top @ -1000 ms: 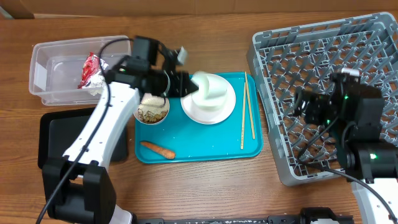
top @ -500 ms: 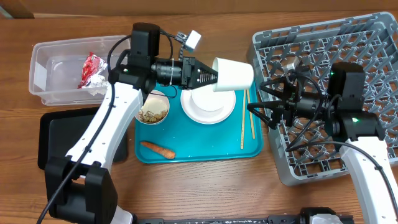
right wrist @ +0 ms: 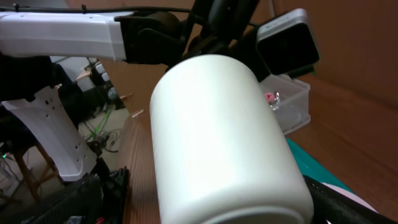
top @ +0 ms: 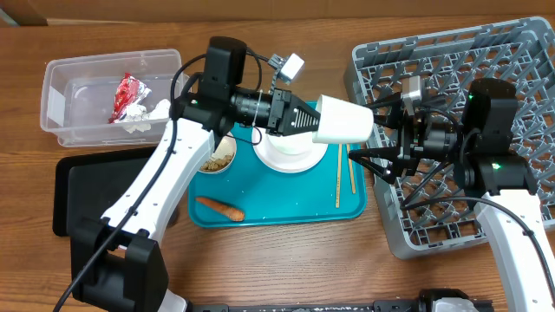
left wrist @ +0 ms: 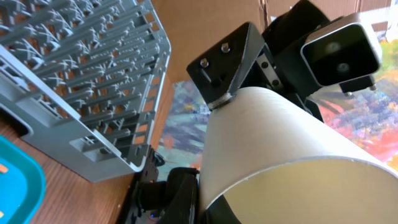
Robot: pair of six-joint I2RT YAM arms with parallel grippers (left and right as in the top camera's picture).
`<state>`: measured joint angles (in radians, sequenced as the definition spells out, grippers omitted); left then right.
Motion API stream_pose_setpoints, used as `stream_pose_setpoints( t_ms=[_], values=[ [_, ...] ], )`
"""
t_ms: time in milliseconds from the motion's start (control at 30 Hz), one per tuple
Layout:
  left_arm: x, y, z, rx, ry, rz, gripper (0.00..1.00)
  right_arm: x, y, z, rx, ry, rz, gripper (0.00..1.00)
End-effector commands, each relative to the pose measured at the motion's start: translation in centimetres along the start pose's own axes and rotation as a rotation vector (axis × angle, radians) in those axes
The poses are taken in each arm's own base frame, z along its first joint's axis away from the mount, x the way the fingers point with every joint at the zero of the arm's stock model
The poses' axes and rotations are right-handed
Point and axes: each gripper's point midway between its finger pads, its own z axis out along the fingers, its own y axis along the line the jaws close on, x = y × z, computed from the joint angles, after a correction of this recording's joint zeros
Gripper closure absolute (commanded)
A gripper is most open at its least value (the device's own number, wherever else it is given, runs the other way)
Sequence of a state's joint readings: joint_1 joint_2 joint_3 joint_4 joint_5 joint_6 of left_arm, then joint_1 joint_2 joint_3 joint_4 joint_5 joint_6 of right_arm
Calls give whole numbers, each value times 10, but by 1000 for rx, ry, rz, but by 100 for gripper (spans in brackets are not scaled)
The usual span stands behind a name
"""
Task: Sort waste into correct bins and load items into the dishwasher
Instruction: 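Lift the cup and hand it to the right gripper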
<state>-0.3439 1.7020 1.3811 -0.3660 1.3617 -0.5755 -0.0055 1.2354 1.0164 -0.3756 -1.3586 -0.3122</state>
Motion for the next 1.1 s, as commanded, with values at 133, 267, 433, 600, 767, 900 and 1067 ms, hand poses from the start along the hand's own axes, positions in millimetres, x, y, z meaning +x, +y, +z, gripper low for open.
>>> stream_pose_setpoints(
  t_ms=[133,267,433,600,767,900,1067],
  values=[
    [1,-7,6,7,13,-9,96,-11,11,1,-51,-16,-51,0],
    [1,-7,7,2,12,-8,96,-11,12,1,-55,-16,-42,1],
    [2,-7,8,2,14,-7,96,-11,12,1,-54,-16,-43,7],
    [3,-8,9,5,19,-18,96,-11,12,1,-54,-16,-43,18],
    [3,-10,13,9,25,-22,96,-11,12,1,-54,-16,-43,25],
    [3,-10,13,11,25,-30,91,-11,12,1,-54,-16,-44,32],
    [2,-10,13,9,21,-24,88,-11,12,1,-54,-16,-43,37]
  ],
)
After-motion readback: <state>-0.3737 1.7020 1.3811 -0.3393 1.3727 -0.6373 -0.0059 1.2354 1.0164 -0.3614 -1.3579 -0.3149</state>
